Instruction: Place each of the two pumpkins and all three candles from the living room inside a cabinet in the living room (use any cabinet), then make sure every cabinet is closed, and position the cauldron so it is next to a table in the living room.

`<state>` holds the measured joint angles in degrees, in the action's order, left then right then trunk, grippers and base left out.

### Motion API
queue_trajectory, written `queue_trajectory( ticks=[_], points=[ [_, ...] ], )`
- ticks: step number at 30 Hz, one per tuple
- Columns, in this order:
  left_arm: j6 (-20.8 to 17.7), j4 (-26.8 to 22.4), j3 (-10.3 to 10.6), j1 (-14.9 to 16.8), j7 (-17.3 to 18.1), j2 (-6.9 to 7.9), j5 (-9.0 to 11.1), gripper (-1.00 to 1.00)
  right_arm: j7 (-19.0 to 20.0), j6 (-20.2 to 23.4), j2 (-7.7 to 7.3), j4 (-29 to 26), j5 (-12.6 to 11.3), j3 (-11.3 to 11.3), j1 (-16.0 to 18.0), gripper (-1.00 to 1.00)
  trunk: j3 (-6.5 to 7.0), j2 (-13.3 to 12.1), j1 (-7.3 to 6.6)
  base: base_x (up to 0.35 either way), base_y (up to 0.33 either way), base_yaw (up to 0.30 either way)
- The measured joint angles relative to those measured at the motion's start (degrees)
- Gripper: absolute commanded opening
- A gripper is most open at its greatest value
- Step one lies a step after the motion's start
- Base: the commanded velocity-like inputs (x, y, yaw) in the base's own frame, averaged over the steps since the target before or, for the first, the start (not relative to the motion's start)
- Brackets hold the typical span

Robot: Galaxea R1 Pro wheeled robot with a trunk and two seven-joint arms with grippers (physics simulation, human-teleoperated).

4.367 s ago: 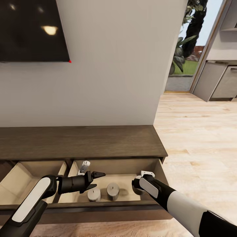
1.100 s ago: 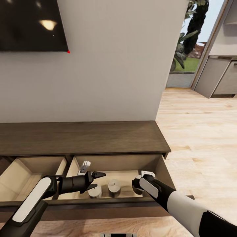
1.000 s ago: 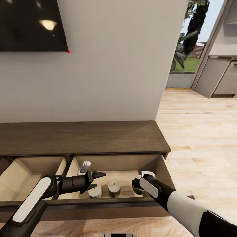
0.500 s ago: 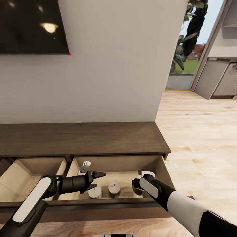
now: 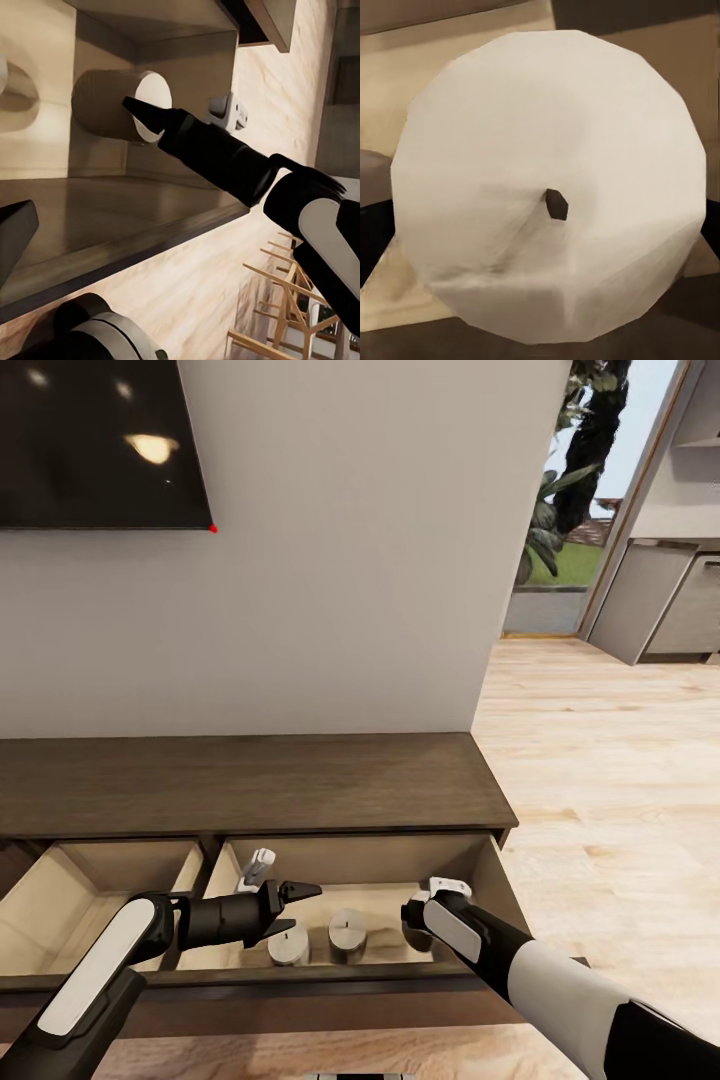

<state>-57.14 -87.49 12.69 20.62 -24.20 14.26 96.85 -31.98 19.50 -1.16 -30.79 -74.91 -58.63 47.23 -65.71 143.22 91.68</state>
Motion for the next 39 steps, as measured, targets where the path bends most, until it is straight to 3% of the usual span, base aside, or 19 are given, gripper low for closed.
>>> queue_trajectory(
  ticks=[5, 9, 12, 22, 26, 31, 39],
  points=[
    [0.0, 0.0, 0.0, 0.0, -0.01, -0.05, -0.01, 1.0, 0.0, -5.23, -0.07, 0.06, 0.32, -0.26, -0.01, 1.0, 0.0, 0.0, 0.0, 0.0, 0.0, 0.0],
    [0.0, 0.01, 0.0, 0.0, -0.02, -0.13, 0.0, 1.0, 0.0, -9.33, -0.3, 0.31, 4.5, -0.23, -0.02, 1.0, 0.0, 0.0, 0.0, 0.0, 0.0, 0.0],
    [0.0, 0.0, 0.0, 0.0, -0.02, -0.14, -0.02, 1.0, 0.01, -9.78, -0.15, 1.72, 5.42, -0.18, -0.02, 1.0, 0.0, 0.0, 0.0, 0.0, 0.0, 0.0],
    [0.0, 0.0, 0.0, 0.0, 0.0, -0.14, -0.02, 1.0, 0.47, -9.6, 0.0, 4.04, 5.85, -0.21, -0.01, 1.0, 0.0, 0.0, 0.0, 0.0, 0.0, 0.0],
    [0.0, 0.01, 0.0, 0.01, -0.01, -0.1, -0.04, 1.0, 3.44, -8.56, 0.02, 4.1, 5.39, -0.15, -0.02, 1.0, 0.0, 0.0, 0.0, 0.0, 0.0, 0.0],
    [0.0, 0.01, 0.0, 0.0, -0.01, -0.08, -0.03, 1.0, 8.77, -3.61, 0.01, 4.28, 5.43, 0.14, -0.01, 1.0, 0.0, 0.0, 0.0, 0.0, 0.0, 0.0],
    [0.0, 0.0, 0.0, 0.0, -0.01, -0.05, -0.03, 1.0, 9.21, -2.57, 0.0, 4.33, 5.39, 0.31, -0.01, 1.0, 0.0, 0.0, 0.0, 0.0, 0.0, 0.0]
  ],
)
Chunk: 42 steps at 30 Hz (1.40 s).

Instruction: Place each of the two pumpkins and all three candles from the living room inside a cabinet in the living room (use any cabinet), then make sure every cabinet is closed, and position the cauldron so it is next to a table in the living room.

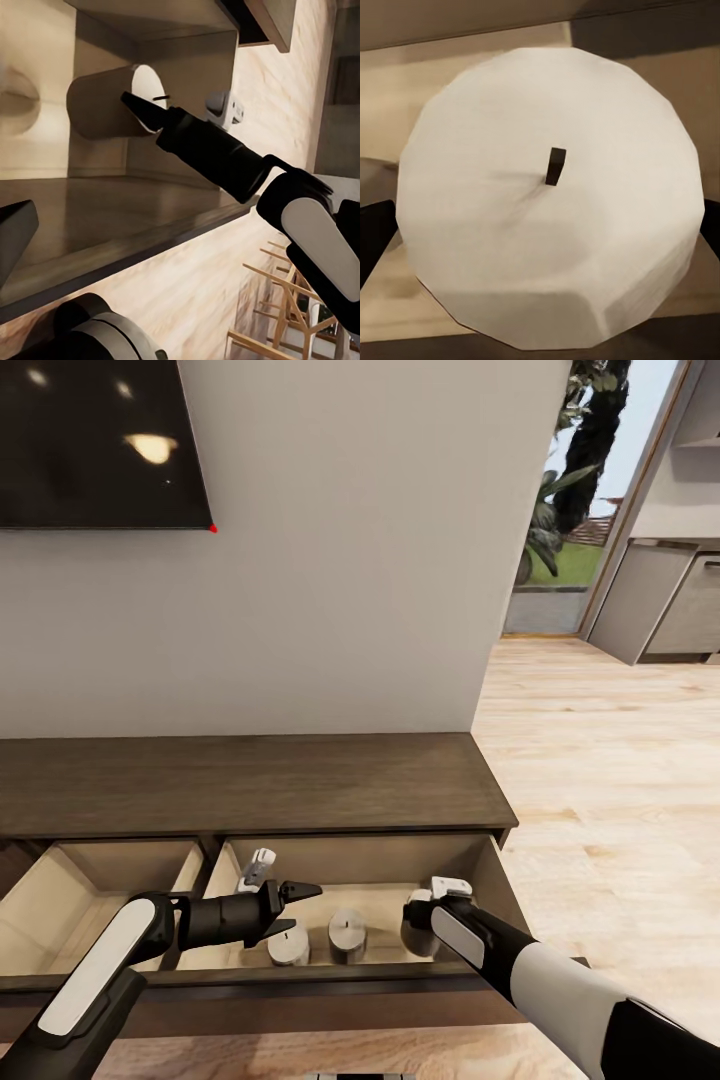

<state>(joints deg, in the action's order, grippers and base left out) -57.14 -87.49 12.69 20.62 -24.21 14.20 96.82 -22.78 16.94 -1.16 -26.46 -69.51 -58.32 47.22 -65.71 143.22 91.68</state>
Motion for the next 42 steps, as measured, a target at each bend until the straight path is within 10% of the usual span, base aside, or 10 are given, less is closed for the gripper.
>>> queue_trajectory(
  ticks=[21, 27, 42],
  points=[
    [0.0, 0.0, 0.0, 0.0, -0.02, -0.09, -0.01, 1.0, -0.35, -9.97, 0.0, 0.27, 0.66, -0.55, 0.0, 1.0, 0.0, 0.0, 0.0, 0.0, 0.0, 0.0],
    [0.0, 0.01, 0.0, 0.0, -0.01, -0.09, 0.01, 1.0, -0.34, -13.61, 0.21, 0.42, 4.89, -0.57, 0.06, 1.0, 0.0, 0.0, 0.0, 0.0, 0.0, 0.0],
    [0.0, 0.06, 0.0, 0.0, -0.05, -0.09, -0.04, 1.0, 0.02, -14.18, 0.27, 0.45, 5.92, -0.51, 0.08, 1.0, 0.0, 0.0, 0.0, 0.033, 0.017, 0.0]
  ],
)
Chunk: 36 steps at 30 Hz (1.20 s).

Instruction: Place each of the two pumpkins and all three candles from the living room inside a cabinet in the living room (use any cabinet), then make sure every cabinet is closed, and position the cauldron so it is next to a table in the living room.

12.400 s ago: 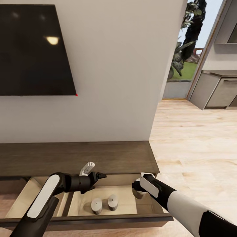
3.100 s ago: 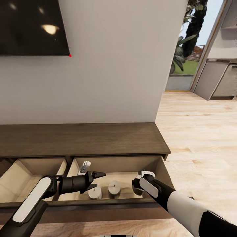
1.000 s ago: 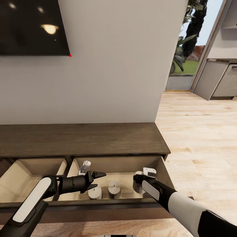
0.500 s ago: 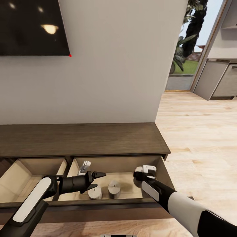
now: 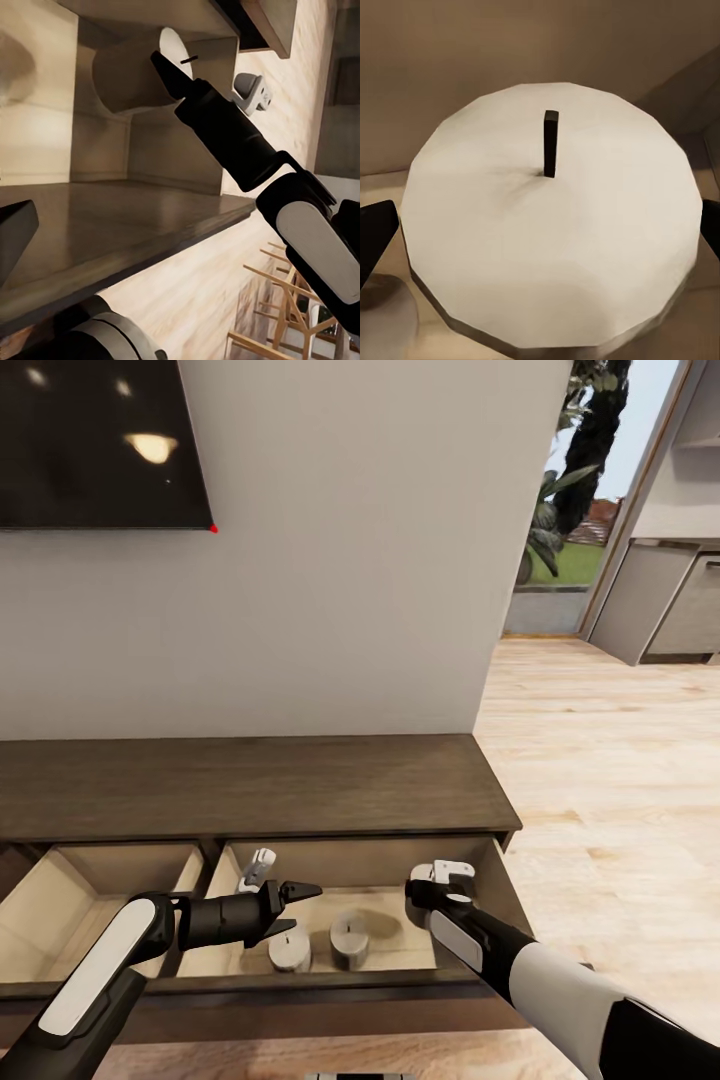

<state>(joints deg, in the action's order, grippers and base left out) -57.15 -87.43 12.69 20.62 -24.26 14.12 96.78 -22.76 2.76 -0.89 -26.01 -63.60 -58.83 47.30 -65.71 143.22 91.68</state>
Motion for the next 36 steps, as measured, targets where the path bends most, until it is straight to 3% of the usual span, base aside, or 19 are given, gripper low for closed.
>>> queue_trajectory(
  ticks=[20, 25, 31, 36],
  points=[
    [0.0, 0.11, 0.0, 0.0, -0.03, 0.0, 0.0, 1.0, 0.09, 1.04, 0.0, 0.11, -0.01, 0.0, 0.0, 1.0, 0.0, 0.0, -0.01, 0.015, 0.031, 0.0],
    [0.0, 0.11, -0.01, 0.0, -0.03, 0.0, -0.01, 1.0, 0.16, 1.3, -0.02, 2.65, -0.04, -0.02, 0.0, 1.0, 0.0, 0.0, 0.01, 0.029, 0.0, 0.0],
    [0.0, 0.09, -0.01, 0.0, -0.03, -0.05, -0.01, 1.0, 0.1, 9.32, 0.01, 7.24, -0.4, 0.52, 0.01, 1.0, 0.0, 0.0, 0.01, 0.001, 0.0, 0.0],
    [0.0, 0.08, 0.0, 0.0, -0.03, 0.09, 0.0, 1.0, -0.12, 12.49, 0.29, 7.2, -0.58, 0.74, 0.02, 1.0, 0.0, 0.0, 0.01, 0.0, 0.0, 0.0]
  ],
)
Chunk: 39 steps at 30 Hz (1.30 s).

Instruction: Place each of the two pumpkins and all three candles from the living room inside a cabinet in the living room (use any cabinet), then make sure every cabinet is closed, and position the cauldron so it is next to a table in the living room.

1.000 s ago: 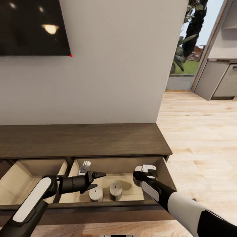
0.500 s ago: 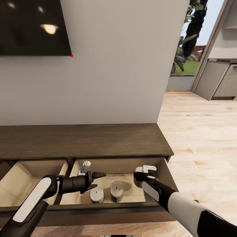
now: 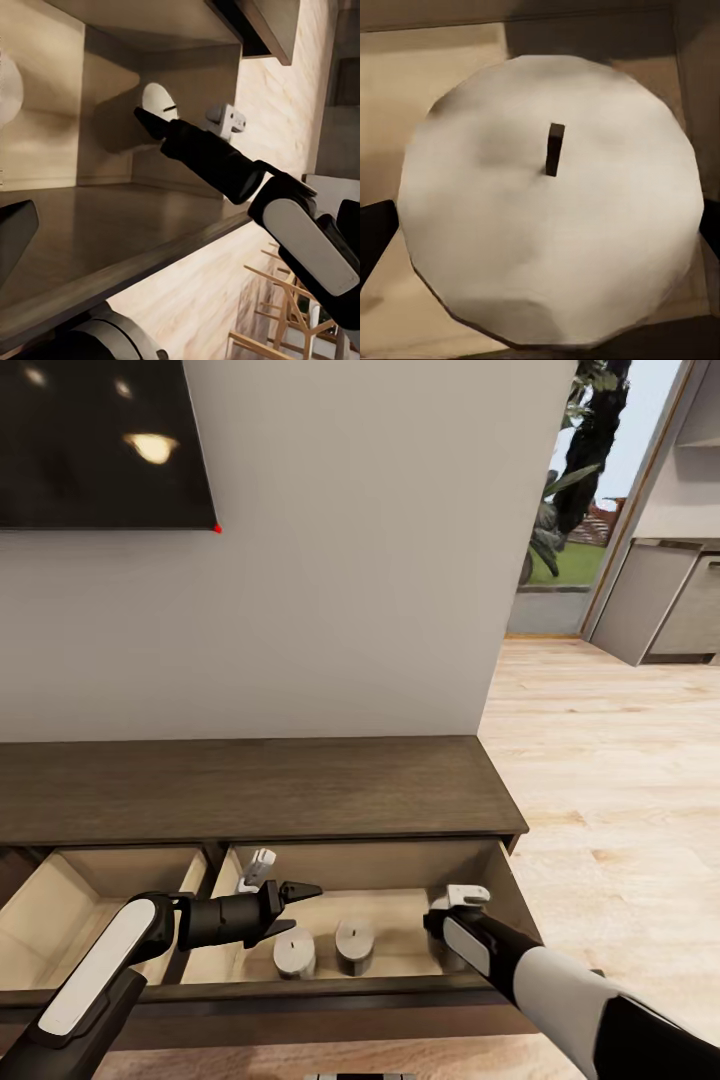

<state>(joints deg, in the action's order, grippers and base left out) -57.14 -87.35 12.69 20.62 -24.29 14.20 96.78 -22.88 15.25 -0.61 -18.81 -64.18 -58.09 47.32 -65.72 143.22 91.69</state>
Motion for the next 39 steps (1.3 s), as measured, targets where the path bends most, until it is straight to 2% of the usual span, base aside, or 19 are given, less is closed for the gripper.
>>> queue_trajectory(
  ticks=[2, 4, 6, 9, 11, 16, 24, 36, 39],
  points=[
    [0.0, -0.03, 0.0, 0.0, 0.0, 0.03, 0.0, 1.0, -0.02, 0.31, 0.37, -0.12, -0.16, -0.07, 0.0, 1.0, 0.0, 0.0, 0.0, 0.0, 0.0, 0.0],
    [0.0, -0.04, 0.0, 0.0, 0.0, 0.09, -0.01, 1.0, 0.09, 0.6, 1.6, 0.04, -0.3, 0.11, -0.02, 1.0, 0.0, 0.0, 0.0, 0.0, 0.0, 0.0],
    [0.0, -0.04, 0.0, 0.0, 0.03, 0.17, 0.0, 1.0, -0.14, 3.9, 3.36, -0.26, -0.07, 0.11, 0.15, 1.0, 0.0, 0.0, 0.0, 0.0, 0.0, 0.0],
    [0.0, -0.05, 0.0, 0.0, 0.04, 0.24, 0.0, 1.0, -0.28, 8.79, 4.86, -0.6, 0.25, 0.13, 0.97, 1.0, 0.0, 0.0, 0.0, 0.0, 0.0, 0.0],
    [0.0, -0.07, 0.0, 0.0, 0.06, 0.25, 0.01, 1.0, -0.29, 11.08, 5.68, -0.67, 0.35, 0.19, 3.07, 1.0, 0.01, 0.0, 0.0, 0.0, 0.0, 0.0],
    [0.0, -0.1, 0.01, 0.0, 0.08, 0.26, 0.0, 1.0, -0.3, 15.35, 5.98, -0.7, 0.4, 1.17, 6.35, 1.0, 0.0, 0.0, 0.0, 0.0, 0.0, 0.0],
    [0.0, -0.06, 0.0, 0.0, 0.08, 0.27, 0.05, 1.0, -0.33, 16.0, 6.0, -0.7, 0.4, 2.14, 6.84, 1.0, 0.0, 0.0, 0.0, 0.0, 0.0, 0.0],
    [0.01, -0.05, 0.0, 0.0, 0.07, 0.29, 0.09, 1.0, 0.25, 14.87, 5.43, -0.49, 0.33, 2.24, 6.8, 1.0, 2.15, -4.8, -2.63, 0.0, 0.0, 0.0],
    [0.01, 0.0, 0.0, 0.0, 0.01, 0.26, 0.11, 1.0, 0.37, 13.88, 5.27, -0.45, -0.64, 3.42, 6.75, 1.0, 2.69, -6.0, -3.29, 0.0, 0.0, 0.0]
  ],
)
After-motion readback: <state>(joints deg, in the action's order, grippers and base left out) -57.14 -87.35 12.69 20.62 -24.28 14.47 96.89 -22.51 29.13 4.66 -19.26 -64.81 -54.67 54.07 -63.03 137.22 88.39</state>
